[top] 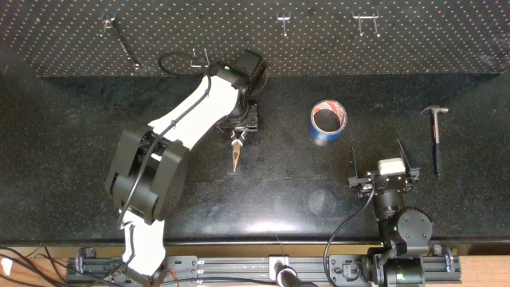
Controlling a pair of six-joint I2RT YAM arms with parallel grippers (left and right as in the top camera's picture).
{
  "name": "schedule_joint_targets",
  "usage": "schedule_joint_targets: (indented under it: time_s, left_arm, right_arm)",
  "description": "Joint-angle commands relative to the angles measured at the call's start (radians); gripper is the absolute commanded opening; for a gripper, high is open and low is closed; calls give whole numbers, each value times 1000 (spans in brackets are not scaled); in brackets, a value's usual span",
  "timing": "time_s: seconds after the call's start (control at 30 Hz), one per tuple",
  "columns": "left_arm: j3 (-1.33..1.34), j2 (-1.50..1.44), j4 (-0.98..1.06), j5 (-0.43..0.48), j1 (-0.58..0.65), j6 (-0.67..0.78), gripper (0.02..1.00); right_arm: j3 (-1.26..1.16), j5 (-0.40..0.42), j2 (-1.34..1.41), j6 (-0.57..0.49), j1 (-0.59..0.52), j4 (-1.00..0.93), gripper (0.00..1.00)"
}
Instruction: Place Tools Onto Pegboard
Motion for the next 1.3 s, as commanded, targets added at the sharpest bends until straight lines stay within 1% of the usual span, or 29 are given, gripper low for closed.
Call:
schedule_joint_targets:
  time_s: [0.03, 0.07, 0.1, 0.2, 0.23, 0.27, 0.3, 0.4, 0.97, 1.3]
  left_arm:
    - [12, 34, 4, 20, -2, -2, 340]
    - [12, 34, 4, 20, -2, -2, 308]
    - [12, 34, 4, 23, -2, -2, 305]
    - [12, 34, 4, 26, -2, -2, 253]
    - [12, 34, 4, 26, -2, -2, 183]
    - [12, 34, 4, 26, -2, -2, 145]
    - [12, 34, 4, 26, -2, -2, 143]
    - [12, 34, 4, 26, -2, -2, 29]
    - [13, 26, 4, 26, -2, -2, 29]
    - [13, -66, 3, 19, -2, -2, 29]
  right_arm:
    - [-5, 9, -4, -10, 7, -3, 963]
    - [-5, 9, -4, -10, 7, -3, 963]
    - [-5, 9, -4, -10, 7, -3, 963]
    - [-5, 9, -4, -10, 7, -3, 963]
    - [-5, 9, -4, -10, 7, -3, 963]
    - [-5, 9, -4, -10, 6, -3, 963]
    - [-5, 9, -4, -10, 7, -3, 963]
    - [-5, 9, -4, -10, 7, -3, 963]
    - [-5, 9, -4, -10, 7, -3, 963]
    - [-5, 9, -4, -10, 7, -3, 963]
